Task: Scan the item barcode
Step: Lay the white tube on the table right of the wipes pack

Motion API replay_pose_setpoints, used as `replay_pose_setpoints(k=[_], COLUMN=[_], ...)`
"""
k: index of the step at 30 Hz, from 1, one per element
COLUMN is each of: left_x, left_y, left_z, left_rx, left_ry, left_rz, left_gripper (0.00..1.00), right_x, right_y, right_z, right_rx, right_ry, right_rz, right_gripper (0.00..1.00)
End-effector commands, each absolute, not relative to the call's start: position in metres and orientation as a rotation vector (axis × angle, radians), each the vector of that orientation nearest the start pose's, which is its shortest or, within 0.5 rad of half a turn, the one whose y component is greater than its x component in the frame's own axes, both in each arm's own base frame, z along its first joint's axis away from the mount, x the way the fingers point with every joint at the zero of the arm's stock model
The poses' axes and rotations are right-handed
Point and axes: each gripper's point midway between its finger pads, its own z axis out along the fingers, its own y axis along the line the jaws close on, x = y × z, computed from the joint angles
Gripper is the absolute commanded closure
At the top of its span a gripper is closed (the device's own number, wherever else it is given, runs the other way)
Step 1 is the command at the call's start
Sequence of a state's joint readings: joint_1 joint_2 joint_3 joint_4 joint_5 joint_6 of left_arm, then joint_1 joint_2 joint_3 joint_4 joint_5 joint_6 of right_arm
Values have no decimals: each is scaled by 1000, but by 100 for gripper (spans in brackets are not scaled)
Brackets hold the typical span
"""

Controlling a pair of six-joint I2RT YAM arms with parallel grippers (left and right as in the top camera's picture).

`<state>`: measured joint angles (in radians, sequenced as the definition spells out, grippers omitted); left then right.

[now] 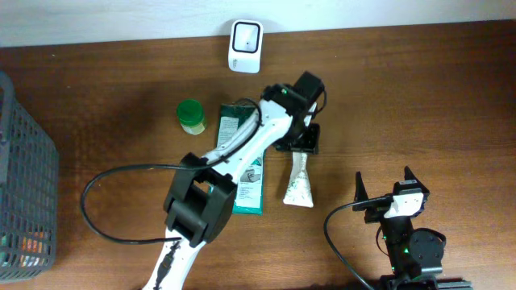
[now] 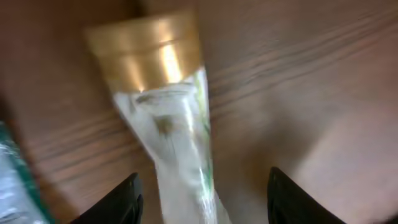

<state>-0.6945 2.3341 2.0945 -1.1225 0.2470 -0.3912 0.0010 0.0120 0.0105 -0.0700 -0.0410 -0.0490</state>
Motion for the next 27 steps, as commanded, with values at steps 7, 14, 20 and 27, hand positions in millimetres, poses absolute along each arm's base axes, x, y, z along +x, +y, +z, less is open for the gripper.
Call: replay_pose_setpoints(k=[7, 14, 20, 27], left_x=[439, 418, 341, 267], left_y=[-233, -9, 169, 275], left_z=[289, 400, 402, 352], left_rx=[305, -270, -862, -1369], left_ry=[2543, 2335, 2262, 2227], left_rz=[-223, 2, 222, 330], left_gripper=[52, 51, 51, 54], right_x=[246, 246, 246, 246], right_y=[8, 8, 8, 8], right_z=[156, 156, 156, 156], right_rx=[-73, -73, -73, -73], right_ry=[1645, 1645, 1645, 1645], right_rz=[-2, -2, -2, -2], right_gripper=[2, 2, 2, 2])
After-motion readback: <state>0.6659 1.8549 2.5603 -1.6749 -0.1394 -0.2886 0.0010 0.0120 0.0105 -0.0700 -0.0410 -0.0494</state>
